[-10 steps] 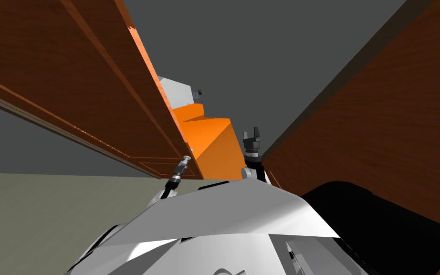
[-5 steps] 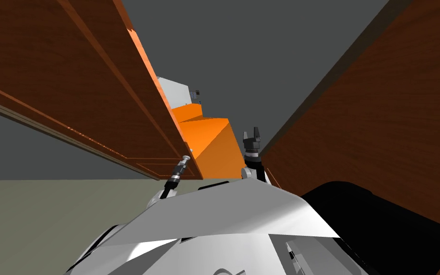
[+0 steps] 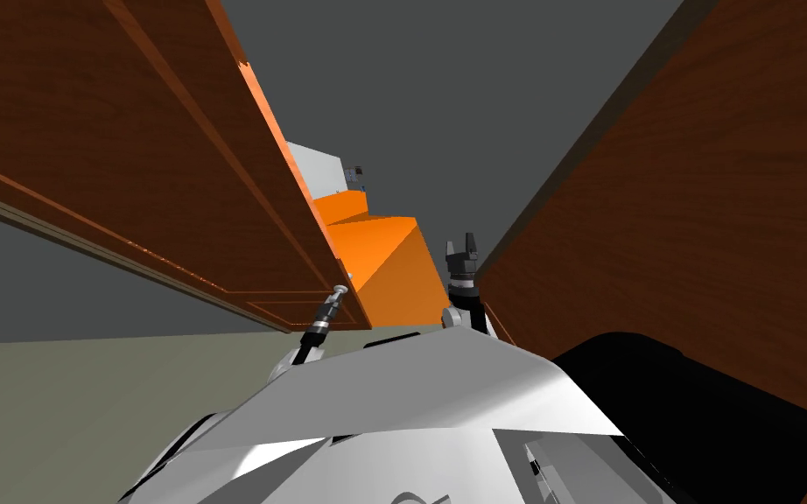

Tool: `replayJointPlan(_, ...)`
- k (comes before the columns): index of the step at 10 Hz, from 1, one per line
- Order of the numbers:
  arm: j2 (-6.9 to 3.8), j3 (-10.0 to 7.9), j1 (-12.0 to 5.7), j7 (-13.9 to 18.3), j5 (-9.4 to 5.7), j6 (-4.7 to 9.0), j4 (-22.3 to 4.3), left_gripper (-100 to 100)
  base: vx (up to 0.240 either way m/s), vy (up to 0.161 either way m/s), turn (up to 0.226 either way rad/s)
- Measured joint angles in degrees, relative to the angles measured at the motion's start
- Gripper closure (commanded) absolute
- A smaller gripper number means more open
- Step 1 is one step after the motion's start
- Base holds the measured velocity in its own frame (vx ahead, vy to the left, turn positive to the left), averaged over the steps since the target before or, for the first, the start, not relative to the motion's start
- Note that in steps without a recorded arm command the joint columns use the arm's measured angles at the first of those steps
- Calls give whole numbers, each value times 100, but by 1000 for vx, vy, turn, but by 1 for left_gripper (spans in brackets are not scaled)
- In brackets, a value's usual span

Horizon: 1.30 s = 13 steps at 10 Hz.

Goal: Pull the door open

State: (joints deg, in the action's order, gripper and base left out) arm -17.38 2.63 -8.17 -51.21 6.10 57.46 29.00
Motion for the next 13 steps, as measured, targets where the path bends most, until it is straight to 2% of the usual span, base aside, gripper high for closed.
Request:
replayJointPlan(1, 1, 0, -6, 108, -19, -18, 11, 100, -23, 4, -56)
replayJointPlan(2, -17, 2, -46, 252, -50, 27, -81, 100, -36, 15, -89)
replayJointPlan(4, -30, 1, -32, 535, -121, 8, -45, 100, -31, 18, -42)
replayJointPlan(5, -34, 4, -73, 684, -157, 43, -124, 100, -53, 23, -88)
replayJointPlan(6, -43, 6, -75, 851, -207, 17, -101, 100, -34, 14, -69)
replayJointPlan(7, -44, 0, -189, 974, -235, 99, -315, 100, -10, 4, -4)
replayJointPlan(8, -46, 1, -232, 1032, -243, 176, -436, 100, 8, -2, 24)
replayJointPlan(9, -20, -8, -156, 1017, -249, 117, -336, 100, 5, 0, 6)
replayJointPlan(10, -36, 1, 18, 1030, -243, -14, -36, 100, -22, 3, -57)
replayJointPlan(11, -53, 2, 60, 1148, -271, -71, 65, 100, -50, 13, -101)
replayJointPlan(12, -77, 4, 74, 1320, -319, -103, 117, 100, -44, 25, -38)
replayJointPlan(13, -57, -5, -72, 1424, -349, 6, -136, 100, -19, 17, -21)
